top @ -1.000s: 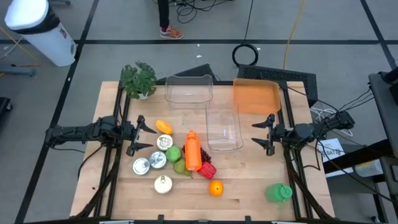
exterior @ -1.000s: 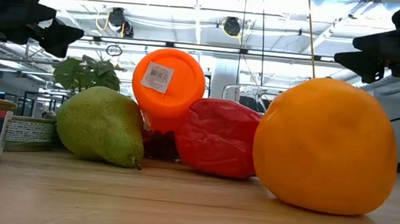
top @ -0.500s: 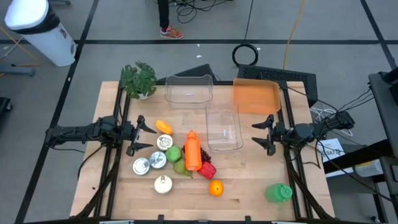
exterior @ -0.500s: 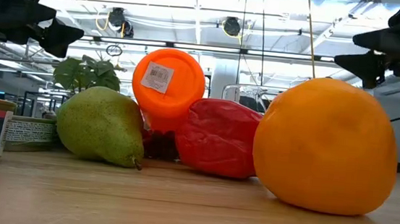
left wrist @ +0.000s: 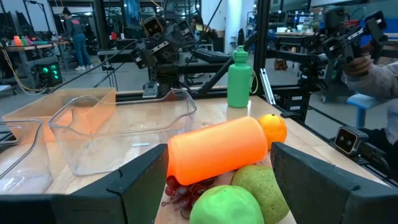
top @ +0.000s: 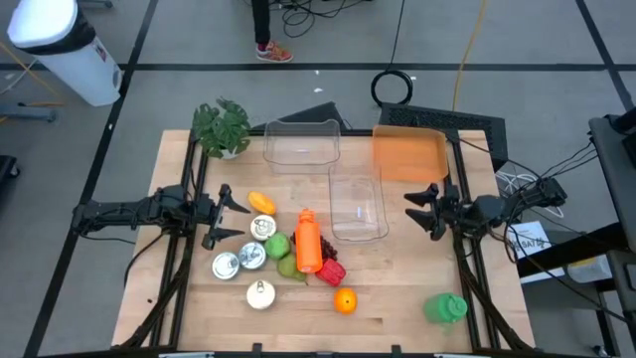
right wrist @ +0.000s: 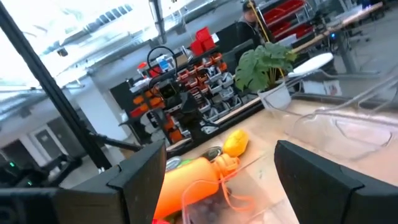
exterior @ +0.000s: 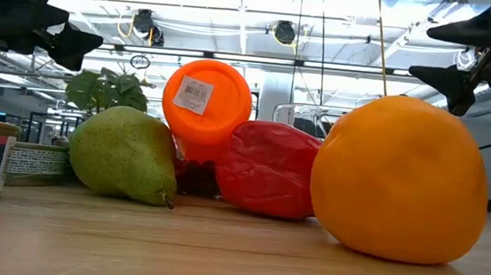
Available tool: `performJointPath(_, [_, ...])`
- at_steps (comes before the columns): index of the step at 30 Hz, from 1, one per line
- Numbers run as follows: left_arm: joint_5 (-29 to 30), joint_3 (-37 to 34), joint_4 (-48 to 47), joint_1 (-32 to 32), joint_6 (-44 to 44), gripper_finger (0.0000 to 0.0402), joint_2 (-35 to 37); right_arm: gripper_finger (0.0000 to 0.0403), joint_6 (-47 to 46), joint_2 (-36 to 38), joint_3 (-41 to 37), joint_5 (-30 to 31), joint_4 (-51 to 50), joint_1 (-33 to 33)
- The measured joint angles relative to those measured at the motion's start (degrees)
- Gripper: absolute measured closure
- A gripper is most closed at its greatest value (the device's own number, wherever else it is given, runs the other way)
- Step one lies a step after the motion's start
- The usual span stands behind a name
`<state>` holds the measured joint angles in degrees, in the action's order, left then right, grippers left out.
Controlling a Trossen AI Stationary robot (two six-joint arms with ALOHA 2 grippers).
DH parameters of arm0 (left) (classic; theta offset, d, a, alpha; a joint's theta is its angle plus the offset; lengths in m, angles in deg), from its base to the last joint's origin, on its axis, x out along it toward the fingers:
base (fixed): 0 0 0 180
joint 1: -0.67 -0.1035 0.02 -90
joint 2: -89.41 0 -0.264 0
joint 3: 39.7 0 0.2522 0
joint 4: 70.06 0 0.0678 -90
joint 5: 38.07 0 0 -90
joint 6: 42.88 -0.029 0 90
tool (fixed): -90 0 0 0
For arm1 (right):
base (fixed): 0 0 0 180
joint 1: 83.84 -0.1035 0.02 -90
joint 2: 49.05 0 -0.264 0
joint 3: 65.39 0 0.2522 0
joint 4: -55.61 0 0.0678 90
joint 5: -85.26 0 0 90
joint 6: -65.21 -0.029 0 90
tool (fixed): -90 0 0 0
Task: Pick & Place Food Item
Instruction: Put the green water bottle into the orange bin
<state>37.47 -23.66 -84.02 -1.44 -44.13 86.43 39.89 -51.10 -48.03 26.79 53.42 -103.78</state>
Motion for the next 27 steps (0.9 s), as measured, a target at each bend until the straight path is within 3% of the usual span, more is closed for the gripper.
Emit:
performJointPath(8, [0.0, 0.0, 0.01, 0.0, -0.01, 0.011, 0.0, 0.0122, -0.02, -0.02, 0.0, 2.5, 2.17, 0.01])
performJointPath(14, [-0.02, 0.0, 0.01, 0.0, 0.0, 0.011, 0.0, 0.012, -0.36, -4.0, 2.46, -19.58, 13.13, -0.67])
performJointPath(18, [-0.01, 0.0, -0.01, 0.0, 0.01, 0.011, 0.0, 0.0109, 1.05, -13.45, 10.41, -21.21, 15.48, -3.74])
performJointPath(23, [-0.01, 0.0, 0.01, 0.0, 0.01, 0.011, 0.0, 0.0092, 1.17, -32.68, 28.85, -16.51, -2.46, -8.12])
performJointPath(27, [0.0, 0.0, 0.0, 0.0, -0.01, 0.011, 0.0, 0.0083, -7.17, -48.58, 49.55, -13.71, -28.97, -10.84])
